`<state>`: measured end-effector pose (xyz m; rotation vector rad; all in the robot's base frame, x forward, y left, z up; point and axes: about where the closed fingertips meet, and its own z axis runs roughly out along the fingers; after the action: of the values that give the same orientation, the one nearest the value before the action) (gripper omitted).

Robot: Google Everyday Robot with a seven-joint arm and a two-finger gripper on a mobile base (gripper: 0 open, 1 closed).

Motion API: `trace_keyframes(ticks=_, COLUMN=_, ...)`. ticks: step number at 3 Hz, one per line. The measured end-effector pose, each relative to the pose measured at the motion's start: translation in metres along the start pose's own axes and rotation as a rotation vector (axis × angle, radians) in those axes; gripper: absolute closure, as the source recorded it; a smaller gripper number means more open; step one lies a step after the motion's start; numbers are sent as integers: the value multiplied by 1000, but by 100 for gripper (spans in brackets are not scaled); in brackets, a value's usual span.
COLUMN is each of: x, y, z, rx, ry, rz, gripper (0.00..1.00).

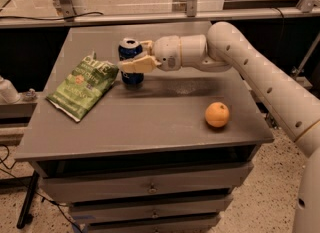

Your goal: Move pepsi can near green jalapeno chip bag

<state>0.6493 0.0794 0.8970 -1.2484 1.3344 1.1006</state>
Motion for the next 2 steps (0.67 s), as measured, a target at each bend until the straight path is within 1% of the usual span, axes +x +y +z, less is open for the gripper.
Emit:
trace_keyframes(ticks=1, x=4, y=14, z=28, rx=-69, ry=-4, rz=-16, gripper=100)
trace_keyframes(ticks=2, x=11, y=24, z=42, rx=-119, ry=16, rz=-36, gripper=100)
